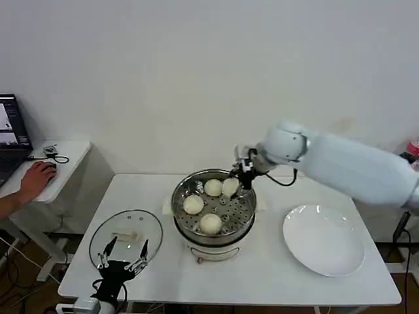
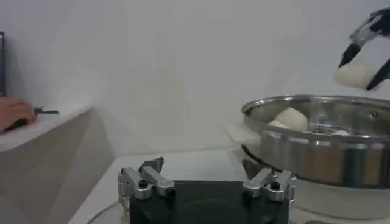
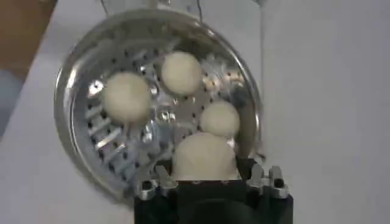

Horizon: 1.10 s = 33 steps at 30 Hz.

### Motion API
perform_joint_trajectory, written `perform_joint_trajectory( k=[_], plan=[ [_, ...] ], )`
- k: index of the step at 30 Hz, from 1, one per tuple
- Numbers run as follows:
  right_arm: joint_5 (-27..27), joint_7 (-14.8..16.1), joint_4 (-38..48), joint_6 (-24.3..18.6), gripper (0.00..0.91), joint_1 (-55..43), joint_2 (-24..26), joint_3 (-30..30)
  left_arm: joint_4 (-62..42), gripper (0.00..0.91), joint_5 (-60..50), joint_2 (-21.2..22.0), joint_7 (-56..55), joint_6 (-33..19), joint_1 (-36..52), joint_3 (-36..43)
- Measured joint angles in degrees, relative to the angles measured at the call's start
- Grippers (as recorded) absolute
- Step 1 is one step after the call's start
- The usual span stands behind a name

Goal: Take steamed baozi put them in steamer then cover it.

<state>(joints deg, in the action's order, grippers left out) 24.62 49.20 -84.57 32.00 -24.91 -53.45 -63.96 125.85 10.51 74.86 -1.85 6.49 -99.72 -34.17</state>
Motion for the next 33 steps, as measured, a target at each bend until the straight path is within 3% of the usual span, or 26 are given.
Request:
perform_joint_trajectory(
  k=[11,28,29,30,33],
  plan=[
    [-1.57,-0.58,5.27,1.42,0.715,2.48,-4.10,-1.43,-0.08,0.907,0.20,-0.12,0.03,-0.02,0.23,-0.12],
    [-3.34,-0.20,6.47,2.27,0.715,4.00,-4.72,-2.31,-0.23,0.907,0.20,-0.01,0.01,-0.12,-0.13,-0.14],
    [-3.42,-0.18,6.52,2.24,0.776,4.01,-4.75,-2.31,-0.23,0.907,0.20,-0.01,0.01,-0.13,-0.13,-0.15],
    [-3.53,-0.18,6.57,2.20,0.907,4.03,-4.77,-2.31,-0.23,0.907,0.20,0.00,0.01,-0.13,-0.14,-0.15],
    [-3.77,-0.23,6.63,2.09,0.907,4.11,-4.74,-2.31,-0.24,0.907,0.20,0.00,0.01,-0.14,-0.14,-0.14]
  ],
)
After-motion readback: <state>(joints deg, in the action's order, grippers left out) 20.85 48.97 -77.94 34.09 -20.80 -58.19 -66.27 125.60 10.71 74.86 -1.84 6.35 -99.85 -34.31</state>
